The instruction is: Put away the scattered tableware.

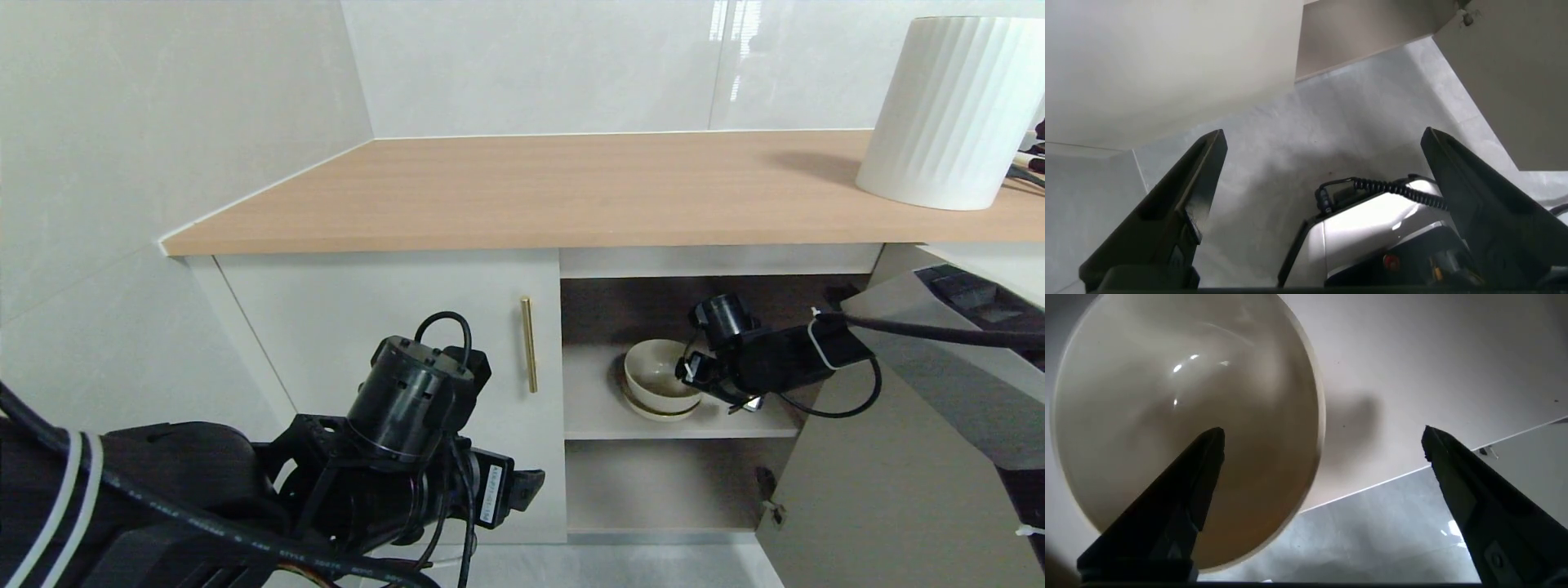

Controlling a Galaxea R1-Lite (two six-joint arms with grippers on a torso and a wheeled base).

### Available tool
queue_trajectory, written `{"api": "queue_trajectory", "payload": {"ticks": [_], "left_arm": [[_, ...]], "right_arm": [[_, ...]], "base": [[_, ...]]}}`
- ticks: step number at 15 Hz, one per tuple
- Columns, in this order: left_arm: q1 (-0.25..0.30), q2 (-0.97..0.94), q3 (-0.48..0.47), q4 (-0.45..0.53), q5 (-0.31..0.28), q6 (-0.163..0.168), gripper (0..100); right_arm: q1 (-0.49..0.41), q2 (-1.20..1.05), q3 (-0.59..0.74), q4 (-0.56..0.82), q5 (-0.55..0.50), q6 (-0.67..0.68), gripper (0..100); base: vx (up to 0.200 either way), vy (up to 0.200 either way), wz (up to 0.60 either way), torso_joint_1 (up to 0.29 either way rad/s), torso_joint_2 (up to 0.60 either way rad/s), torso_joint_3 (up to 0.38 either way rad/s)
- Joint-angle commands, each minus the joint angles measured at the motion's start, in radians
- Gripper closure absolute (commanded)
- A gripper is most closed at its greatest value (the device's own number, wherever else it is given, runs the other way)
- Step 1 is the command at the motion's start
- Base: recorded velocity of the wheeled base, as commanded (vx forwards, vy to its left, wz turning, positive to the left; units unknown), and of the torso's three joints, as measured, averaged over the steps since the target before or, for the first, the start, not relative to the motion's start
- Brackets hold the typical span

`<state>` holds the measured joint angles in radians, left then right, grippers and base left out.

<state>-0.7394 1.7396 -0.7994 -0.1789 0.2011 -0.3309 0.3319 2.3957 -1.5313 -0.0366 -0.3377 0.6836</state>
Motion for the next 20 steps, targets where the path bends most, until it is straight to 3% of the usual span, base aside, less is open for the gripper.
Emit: {"api": "queue_trajectory", "payload": {"ticks": [1, 5, 9, 13, 15, 18, 20], "left_arm": [[0.000, 0.000, 0.000, -0.001, 0.000, 0.000, 0], [0.000, -0.014, 0.000, 0.001, -0.002, -0.002, 0], [0.002, -0.075, 0.031, 0.004, -0.003, 0.000, 0], [0.025, -0.255, 0.074, 0.059, -0.005, 0.004, 0], [0.025, -0.357, 0.140, 0.125, -0.008, 0.000, 0], [0.049, -0.459, 0.232, 0.134, -0.029, 0.000, 0], [0.060, -0.440, 0.236, 0.134, -0.031, 0.000, 0]], "right_arm": [[0.004, -0.015, 0.005, 0.000, 0.000, 0.001, 0], [0.018, -0.096, 0.092, 0.009, 0.008, -0.003, 0], [0.116, -0.399, 0.367, 0.011, 0.132, -0.151, 0], [0.230, -0.713, 0.608, 0.012, 0.135, -0.220, 0], [0.233, -0.787, 0.734, 0.024, 0.137, -0.219, 0], [0.268, -0.836, 0.829, 0.023, 0.137, -0.217, 0], [0.292, -0.819, 0.862, 0.018, 0.135, -0.217, 0]], "base": [[0.000, 0.000, 0.00, 0.000, 0.00, 0.000], [0.000, 0.000, 0.00, 0.000, 0.00, 0.000], [0.000, 0.000, 0.00, 0.000, 0.00, 0.000], [0.000, 0.000, 0.00, 0.000, 0.00, 0.000], [0.000, 0.000, 0.00, 0.000, 0.00, 0.000], [0.000, 0.000, 0.00, 0.000, 0.00, 0.000], [-0.100, 0.000, 0.00, 0.001, 0.00, 0.001]]}}
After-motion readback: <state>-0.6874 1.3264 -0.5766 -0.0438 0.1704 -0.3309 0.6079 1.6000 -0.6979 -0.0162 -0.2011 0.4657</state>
